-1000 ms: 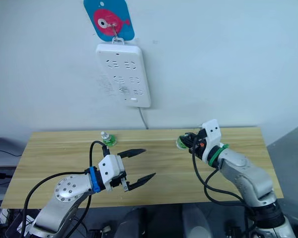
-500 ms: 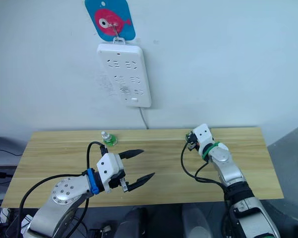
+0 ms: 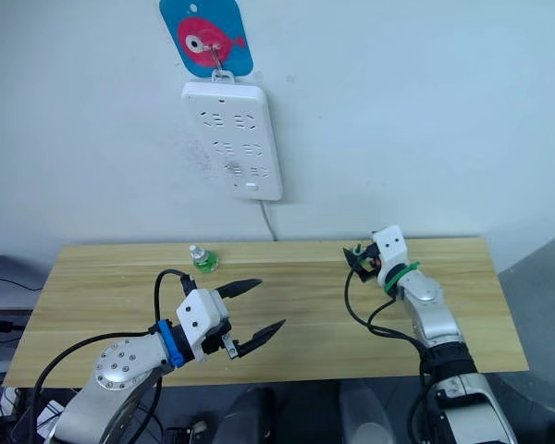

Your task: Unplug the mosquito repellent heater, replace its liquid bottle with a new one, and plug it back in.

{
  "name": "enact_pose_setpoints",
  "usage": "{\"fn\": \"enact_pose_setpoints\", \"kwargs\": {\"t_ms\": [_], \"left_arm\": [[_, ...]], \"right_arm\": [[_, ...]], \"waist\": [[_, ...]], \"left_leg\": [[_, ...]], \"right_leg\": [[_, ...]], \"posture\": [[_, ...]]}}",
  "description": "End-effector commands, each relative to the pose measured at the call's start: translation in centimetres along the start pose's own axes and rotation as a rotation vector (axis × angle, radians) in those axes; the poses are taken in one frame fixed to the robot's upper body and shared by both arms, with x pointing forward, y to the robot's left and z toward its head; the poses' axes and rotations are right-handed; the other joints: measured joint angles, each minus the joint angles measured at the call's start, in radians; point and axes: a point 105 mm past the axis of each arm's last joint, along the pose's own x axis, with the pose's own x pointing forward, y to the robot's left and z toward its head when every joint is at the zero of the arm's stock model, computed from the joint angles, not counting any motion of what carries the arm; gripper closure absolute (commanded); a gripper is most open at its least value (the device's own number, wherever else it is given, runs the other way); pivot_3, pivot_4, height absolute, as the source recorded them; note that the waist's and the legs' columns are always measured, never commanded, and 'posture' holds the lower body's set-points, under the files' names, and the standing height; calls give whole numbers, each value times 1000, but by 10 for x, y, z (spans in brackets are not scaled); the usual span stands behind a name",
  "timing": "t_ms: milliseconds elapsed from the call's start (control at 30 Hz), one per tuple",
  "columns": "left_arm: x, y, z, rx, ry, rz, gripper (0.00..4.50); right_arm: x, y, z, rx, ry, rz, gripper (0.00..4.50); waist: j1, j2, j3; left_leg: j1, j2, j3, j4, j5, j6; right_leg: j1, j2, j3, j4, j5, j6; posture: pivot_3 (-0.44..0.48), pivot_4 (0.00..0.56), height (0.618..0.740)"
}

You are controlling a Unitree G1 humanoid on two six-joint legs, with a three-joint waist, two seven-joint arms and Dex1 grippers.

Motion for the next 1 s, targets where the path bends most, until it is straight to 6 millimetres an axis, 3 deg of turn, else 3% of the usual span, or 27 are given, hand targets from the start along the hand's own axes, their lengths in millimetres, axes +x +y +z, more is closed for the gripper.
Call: {"fn": "enact_pose_setpoints", "kwargs": {"t_ms": [33,300,500,667,800,1000], "left_arm": [[-16,18,-12,-53,27,167,32],[-52,44,-61,-207,145,460,32],[-63,65,-89,-230,216,620,32],[-52,96,-105,-249,217,714,32],[-45,117,-103,-217,178,736,32],[-24,135,-108,-242,156,718,32]], "right_arm": [[-20,14,35,-103,-75,147,2],[-59,64,56,-257,-41,534,2],[-51,75,74,-255,-47,565,2],[-51,93,71,-240,17,587,2],[-57,103,72,-227,55,596,2],[-64,110,75,-203,89,578,2]], "waist": [[1,0,0],[1,-1,0],[3,-4,2],[20,-8,7],[27,-11,26],[30,-12,55]], "left_leg": [[0,1,0,0,0,0],[2,-3,0,0,0,0],[3,-4,-1,0,0,0],[4,-5,-3,0,0,0],[4,-5,-3,0,0,0],[4,-7,-5,0,0,0]], "right_leg": [[0,0,0,0,0,0],[2,0,0,0,0,0],[3,0,0,1,0,0],[5,0,-3,0,0,0],[6,-1,-3,-1,0,0],[6,-2,-4,-1,0,0]], "posture": [[-127,279,740],[-130,269,740],[-118,287,740],[-123,327,740],[-142,369,740],[-162,417,740]]}}
